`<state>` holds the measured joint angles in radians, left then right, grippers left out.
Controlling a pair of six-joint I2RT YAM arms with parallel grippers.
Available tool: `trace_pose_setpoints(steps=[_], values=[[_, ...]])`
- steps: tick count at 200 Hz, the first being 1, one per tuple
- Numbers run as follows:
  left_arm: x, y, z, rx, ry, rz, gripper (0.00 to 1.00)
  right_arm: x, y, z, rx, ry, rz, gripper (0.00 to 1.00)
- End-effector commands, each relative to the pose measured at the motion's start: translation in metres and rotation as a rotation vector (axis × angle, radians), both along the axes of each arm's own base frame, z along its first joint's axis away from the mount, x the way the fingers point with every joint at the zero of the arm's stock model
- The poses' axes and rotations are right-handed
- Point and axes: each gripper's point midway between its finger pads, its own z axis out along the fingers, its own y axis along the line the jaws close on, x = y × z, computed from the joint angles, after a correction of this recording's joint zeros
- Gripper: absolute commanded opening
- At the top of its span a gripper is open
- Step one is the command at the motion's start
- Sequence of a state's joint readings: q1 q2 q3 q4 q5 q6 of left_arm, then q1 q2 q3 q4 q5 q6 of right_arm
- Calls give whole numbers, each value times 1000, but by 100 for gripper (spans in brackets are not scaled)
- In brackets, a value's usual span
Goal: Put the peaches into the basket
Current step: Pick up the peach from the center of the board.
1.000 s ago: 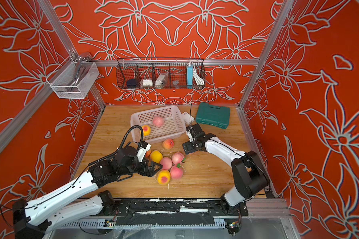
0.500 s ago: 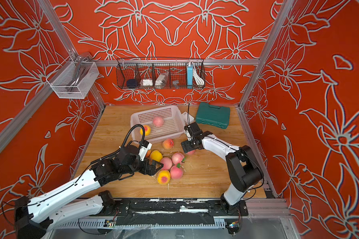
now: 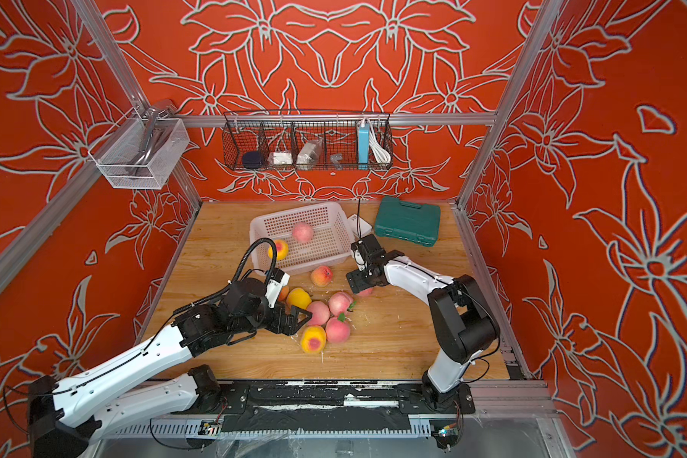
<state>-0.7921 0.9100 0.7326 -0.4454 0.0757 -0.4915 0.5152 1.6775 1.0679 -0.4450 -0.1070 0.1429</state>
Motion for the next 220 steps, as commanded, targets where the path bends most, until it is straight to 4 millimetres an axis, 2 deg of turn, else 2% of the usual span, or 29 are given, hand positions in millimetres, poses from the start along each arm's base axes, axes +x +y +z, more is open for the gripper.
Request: trace_pose_setpoints(steps=[1,61,143,184,220], values=[[3,2,6,-7,-25,12,99,-1,-1,-3,-8,31,11,87],[5,5,3,-2,-24,28,99,-3,-2,-8,-22,46,18,85],[9,12,4,3,-14,58,99,-11,-2,-2,-6,61,31,69],[13,20,1,10,-3,93,98,-16,1,30,28,29,55,69],[16,27,2,0,4,118,98,-17,4,78,71,-45,82,69]])
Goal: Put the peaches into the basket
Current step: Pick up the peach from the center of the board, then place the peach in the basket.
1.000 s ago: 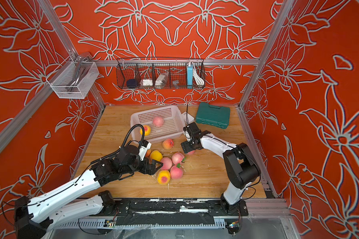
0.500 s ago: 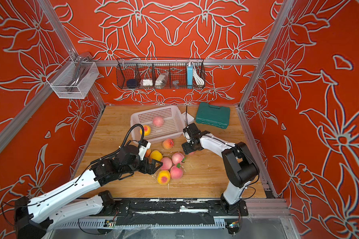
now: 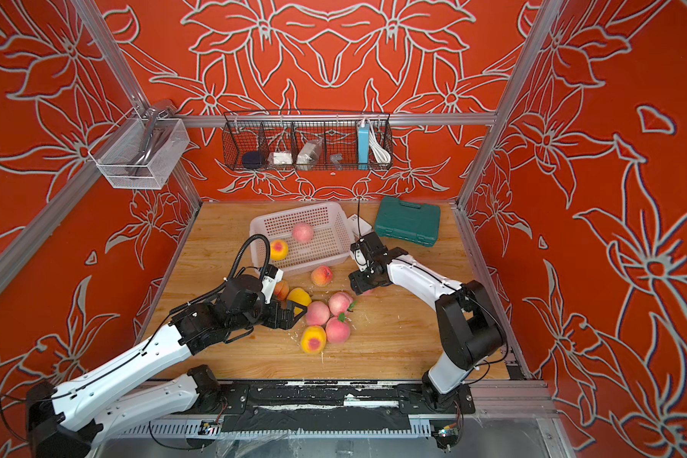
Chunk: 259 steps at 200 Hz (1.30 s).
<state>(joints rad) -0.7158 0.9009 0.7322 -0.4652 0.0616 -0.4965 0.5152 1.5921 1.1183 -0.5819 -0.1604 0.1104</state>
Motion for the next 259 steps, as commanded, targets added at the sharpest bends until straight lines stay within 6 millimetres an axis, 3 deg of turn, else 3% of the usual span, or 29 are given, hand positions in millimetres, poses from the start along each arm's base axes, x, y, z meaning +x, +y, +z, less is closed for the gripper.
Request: trace_pose_setpoints(steps=[1,50,108,183,200,205,259], values=[[2,7,4,-12,-2,28,98,-1,3,45,43,-66,31,69],[11,25,2,7,42,79,98,15,16,109,93,-178,75,70],[25,35,5,-8,72,121,99,60,56,136,176,-236,100,71],[44,39,25,-48,56,143,99,130,111,116,182,-247,104,71],[47,40,30,-58,46,145,99,144,118,107,159,-248,105,71],[49,40,22,-44,73,147,99,148,120,104,153,-246,105,71],[57,43,19,-41,85,164,99,182,131,76,66,-265,111,71]])
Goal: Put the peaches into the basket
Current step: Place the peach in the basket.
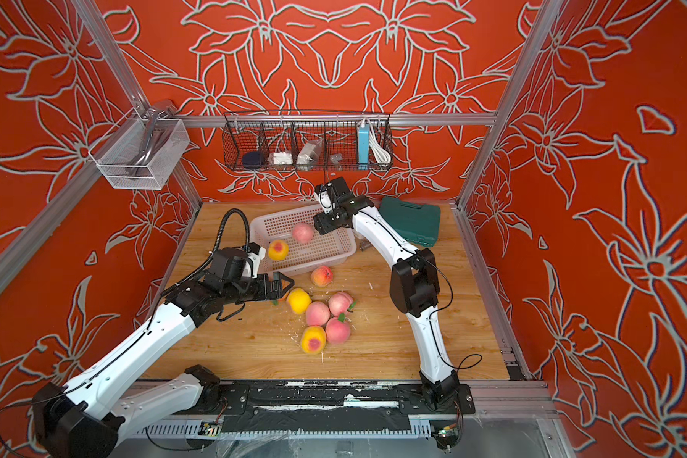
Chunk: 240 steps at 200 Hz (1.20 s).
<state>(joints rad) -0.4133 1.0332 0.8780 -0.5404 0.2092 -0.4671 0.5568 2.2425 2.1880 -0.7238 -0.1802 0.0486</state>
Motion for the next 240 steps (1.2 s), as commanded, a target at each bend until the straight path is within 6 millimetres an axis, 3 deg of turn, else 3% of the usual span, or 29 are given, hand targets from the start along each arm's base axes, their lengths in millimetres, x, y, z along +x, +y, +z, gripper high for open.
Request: trace_pose_setpoints(steps=[1,130,240], values=[[2,0,5,-5,-8,-10,99,8,1,-9,-67,-16,-1,71],[2,6,4,-9,-12,6,99,43,17,-43,-84,-38,-9,72],[5,5,-1,-28,-10,15,98,50,13,-75,-104,3,-15,73]])
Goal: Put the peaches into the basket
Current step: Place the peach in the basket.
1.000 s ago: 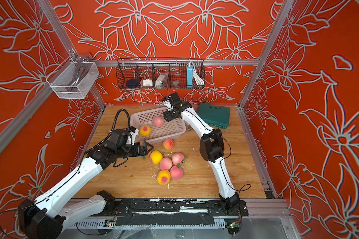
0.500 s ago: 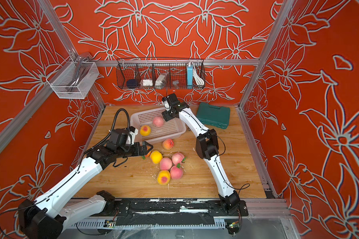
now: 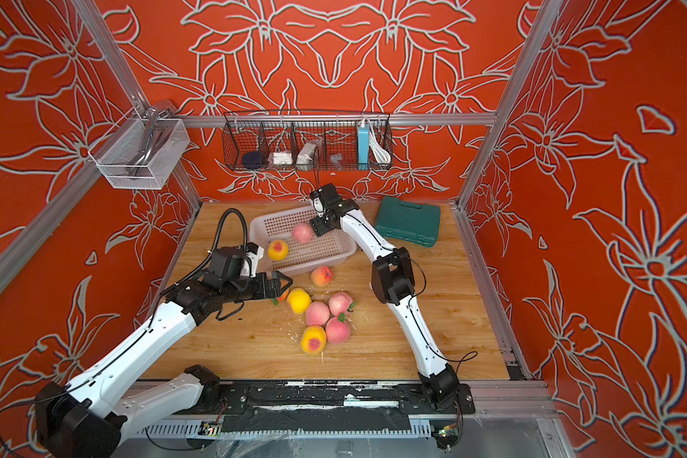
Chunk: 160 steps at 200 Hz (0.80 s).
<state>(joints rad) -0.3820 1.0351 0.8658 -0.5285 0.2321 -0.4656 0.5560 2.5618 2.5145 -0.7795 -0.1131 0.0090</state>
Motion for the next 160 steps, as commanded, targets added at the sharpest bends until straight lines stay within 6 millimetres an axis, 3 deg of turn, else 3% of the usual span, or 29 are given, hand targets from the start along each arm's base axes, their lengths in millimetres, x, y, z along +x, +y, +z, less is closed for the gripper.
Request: trace_pose_setpoints(steps=[1,160], values=[[2,0,2,-16,-16,2,99,3,-2,-6,-14,5,-3,73],[1,1,-4,-27,-7,11,99,1,-12,-38,-74,55,-23,74]])
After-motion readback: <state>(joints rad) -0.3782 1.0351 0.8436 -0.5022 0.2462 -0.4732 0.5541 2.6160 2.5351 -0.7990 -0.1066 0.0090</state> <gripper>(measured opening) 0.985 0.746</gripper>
